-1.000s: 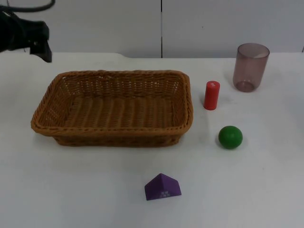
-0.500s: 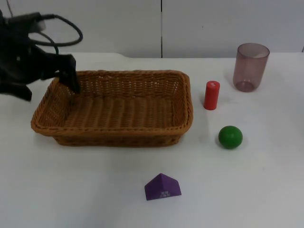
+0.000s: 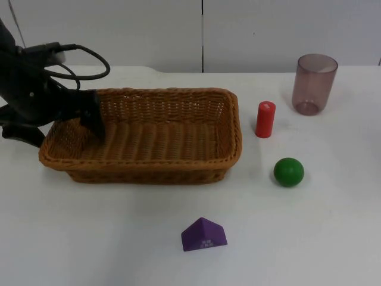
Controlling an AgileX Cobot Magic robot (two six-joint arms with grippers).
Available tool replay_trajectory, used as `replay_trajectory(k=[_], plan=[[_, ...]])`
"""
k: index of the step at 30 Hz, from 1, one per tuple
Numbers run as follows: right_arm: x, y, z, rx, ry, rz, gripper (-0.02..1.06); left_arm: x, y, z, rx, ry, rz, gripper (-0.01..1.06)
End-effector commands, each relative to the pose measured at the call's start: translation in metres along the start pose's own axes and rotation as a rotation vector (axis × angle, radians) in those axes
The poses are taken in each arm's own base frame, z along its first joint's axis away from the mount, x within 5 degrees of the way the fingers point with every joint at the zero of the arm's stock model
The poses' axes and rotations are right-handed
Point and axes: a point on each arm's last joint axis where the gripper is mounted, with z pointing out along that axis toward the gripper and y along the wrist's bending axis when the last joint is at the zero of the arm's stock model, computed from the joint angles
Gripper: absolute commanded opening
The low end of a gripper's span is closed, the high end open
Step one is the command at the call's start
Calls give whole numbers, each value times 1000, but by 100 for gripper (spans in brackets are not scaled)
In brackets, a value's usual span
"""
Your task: Pick up the basket with the left hand and place the triangular block into the basket with the right hand.
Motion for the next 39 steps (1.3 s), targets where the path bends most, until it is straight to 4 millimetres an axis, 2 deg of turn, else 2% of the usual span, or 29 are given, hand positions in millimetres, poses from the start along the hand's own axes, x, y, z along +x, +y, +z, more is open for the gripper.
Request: replay_trajectory(k=[1, 6, 8, 9, 11, 12, 13, 14, 15, 22, 26, 30, 31, 35, 36, 39], plan=[[-3, 1, -1, -1, -15, -10, 105, 0, 2, 5, -5, 5, 4, 105], [-3, 1, -1, -1, -15, -10, 105, 1, 2, 6, -6, 5, 3, 104], [-3, 1, -1, -1, -15, -10, 105, 1, 2, 6, -6, 5, 3, 97], [-3, 1, -1, -1, -15, -10, 105, 1, 3, 6, -8, 6, 7, 87], [-3, 1, -1, -1, -15, -10, 105, 1, 3, 7, -11, 11, 12, 58], [-3, 1, -1, -1, -15, -10, 105, 1, 3, 7, -11, 11, 12, 58], [-3, 1, -1, -1, -15, -10, 105, 3, 3, 9, -10, 22, 9, 28], [-3, 1, -1, -1, -15, -10, 105, 3, 3, 10, -9, 28, -3, 8], [-3, 1, -1, -1, -15, -10, 105, 4, 4, 10, -9, 29, -18, 0], [-3, 1, -1, -1, -13, -10, 105, 6, 2, 7, 5, 64, -34, 1], [-3, 1, -1, -1, -13, -10, 105, 6, -4, -4, 37, 84, -52, 1], [-3, 1, -1, -1, -13, -10, 105, 2, -14, -33, 75, 75, -30, 1], [-3, 1, -1, -1, -13, -10, 105, 2, -14, -33, 75, 75, -30, 1], [-3, 1, -1, -1, -13, -10, 105, -5, -19, -73, 122, 24, -51, 1], [-3, 1, -1, -1, -13, -10, 105, -5, -19, -73, 122, 24, -51, 1], [-2, 1, -1, -1, -11, -39, 105, -4, -22, -96, 181, 28, -46, 1]])
